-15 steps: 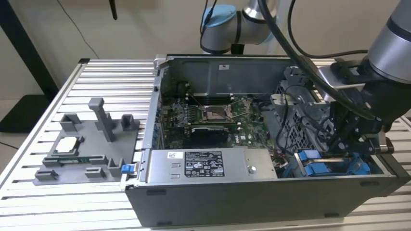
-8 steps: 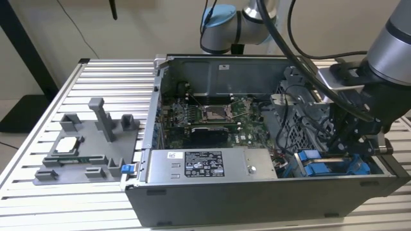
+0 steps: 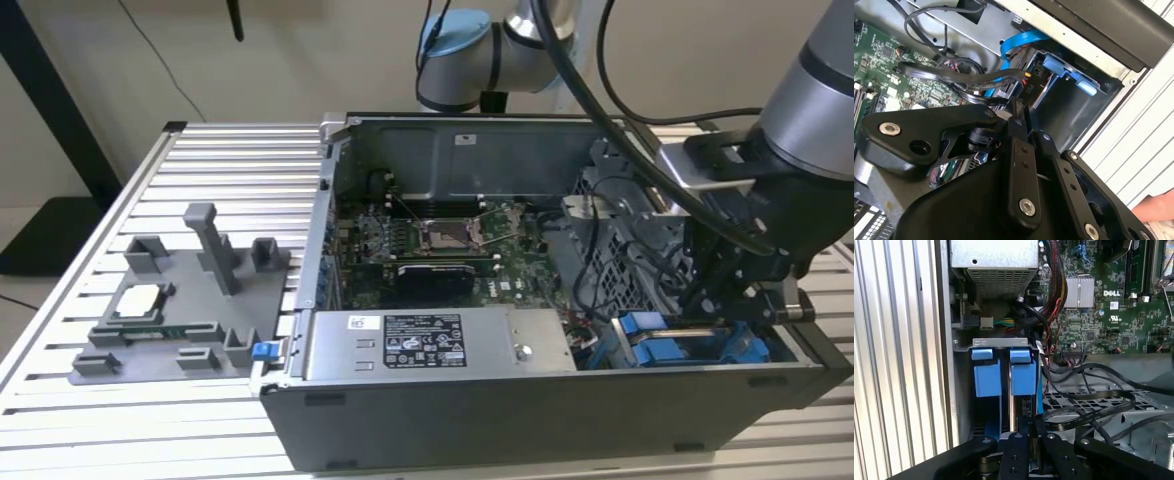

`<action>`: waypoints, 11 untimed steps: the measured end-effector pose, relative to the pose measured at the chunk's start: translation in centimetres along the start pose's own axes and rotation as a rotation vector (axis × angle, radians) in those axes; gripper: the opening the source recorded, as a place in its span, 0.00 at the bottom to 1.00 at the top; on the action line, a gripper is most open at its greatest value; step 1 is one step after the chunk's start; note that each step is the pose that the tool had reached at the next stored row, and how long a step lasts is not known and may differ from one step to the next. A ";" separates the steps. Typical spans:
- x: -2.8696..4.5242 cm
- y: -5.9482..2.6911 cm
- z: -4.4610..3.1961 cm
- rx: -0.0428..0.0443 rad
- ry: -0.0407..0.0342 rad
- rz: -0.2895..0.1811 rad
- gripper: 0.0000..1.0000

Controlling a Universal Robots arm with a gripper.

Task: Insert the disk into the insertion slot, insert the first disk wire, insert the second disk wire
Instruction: 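Insert the second disk wire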

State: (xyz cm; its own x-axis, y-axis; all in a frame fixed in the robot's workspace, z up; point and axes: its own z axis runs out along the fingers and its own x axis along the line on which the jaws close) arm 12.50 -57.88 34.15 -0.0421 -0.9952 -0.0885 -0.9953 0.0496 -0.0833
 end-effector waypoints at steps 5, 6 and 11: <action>0.02 0.01 0.12 0.0005 -0.0006 0.000 0.00; 0.02 0.01 0.13 0.0006 -0.0015 0.000 0.00; 0.01 0.01 0.14 0.0006 -0.0027 0.000 0.00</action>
State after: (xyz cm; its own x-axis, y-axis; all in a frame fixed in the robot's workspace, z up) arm 12.50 -57.87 34.01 -0.0421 -0.9949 -0.0912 -0.9952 0.0498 -0.0839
